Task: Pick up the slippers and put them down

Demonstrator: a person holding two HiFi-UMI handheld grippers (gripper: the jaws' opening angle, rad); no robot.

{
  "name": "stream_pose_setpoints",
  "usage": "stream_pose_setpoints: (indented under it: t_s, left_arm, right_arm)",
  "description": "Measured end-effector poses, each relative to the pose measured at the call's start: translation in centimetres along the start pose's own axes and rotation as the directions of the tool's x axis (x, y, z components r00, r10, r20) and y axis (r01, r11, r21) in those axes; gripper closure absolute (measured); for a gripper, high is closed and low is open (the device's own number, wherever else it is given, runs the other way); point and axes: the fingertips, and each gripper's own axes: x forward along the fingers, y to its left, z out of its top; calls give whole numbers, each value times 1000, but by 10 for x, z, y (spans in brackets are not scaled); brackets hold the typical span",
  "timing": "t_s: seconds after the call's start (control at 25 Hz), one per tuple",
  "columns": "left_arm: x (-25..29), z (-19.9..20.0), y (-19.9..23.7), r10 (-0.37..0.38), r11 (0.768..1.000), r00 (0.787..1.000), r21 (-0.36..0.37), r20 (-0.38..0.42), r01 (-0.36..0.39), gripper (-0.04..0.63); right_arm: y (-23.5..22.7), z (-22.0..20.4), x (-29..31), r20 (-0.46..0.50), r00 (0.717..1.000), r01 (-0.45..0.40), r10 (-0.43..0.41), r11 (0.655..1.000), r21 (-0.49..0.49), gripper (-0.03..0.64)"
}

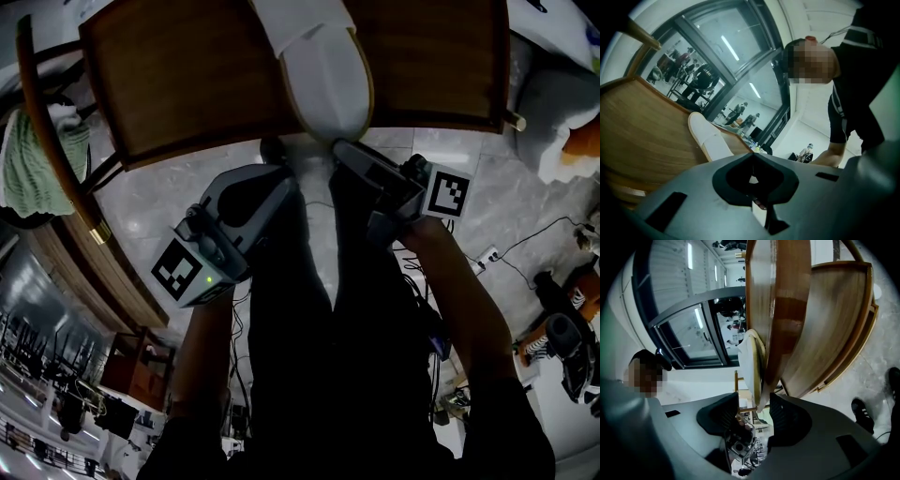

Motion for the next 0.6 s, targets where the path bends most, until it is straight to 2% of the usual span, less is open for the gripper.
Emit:
stream_pose_setpoints:
  t_s: [0.24,0.28,0.36,0.48,0.6]
  left_arm:
    - [4,-1,0,-10,1000,1000,-17,13,11,584]
    - [4,-2,1,-9,1000,1000,-25,16,9,584]
    - [3,-2,2,-5,999,1000,-39,26,6,584]
    - [2,1,2,-8,999,999,-45,47,10,584]
    - [2,-6,3,-4,1000,1000,-31,19,4,584]
  right_arm:
    - [-1,-2,3,-22,1000,-6,6,1000,15,405]
    - [-2,-1,3,-19,1000,-5,5,1000,13,424]
    - [-3,0,2,-13,1000,0,0,1000,8,540]
    - [-4,0,2,-11,1000,-3,3,1000,11,546]
    - [-4,0,0,-5,1000,-5,5,1000,17,563]
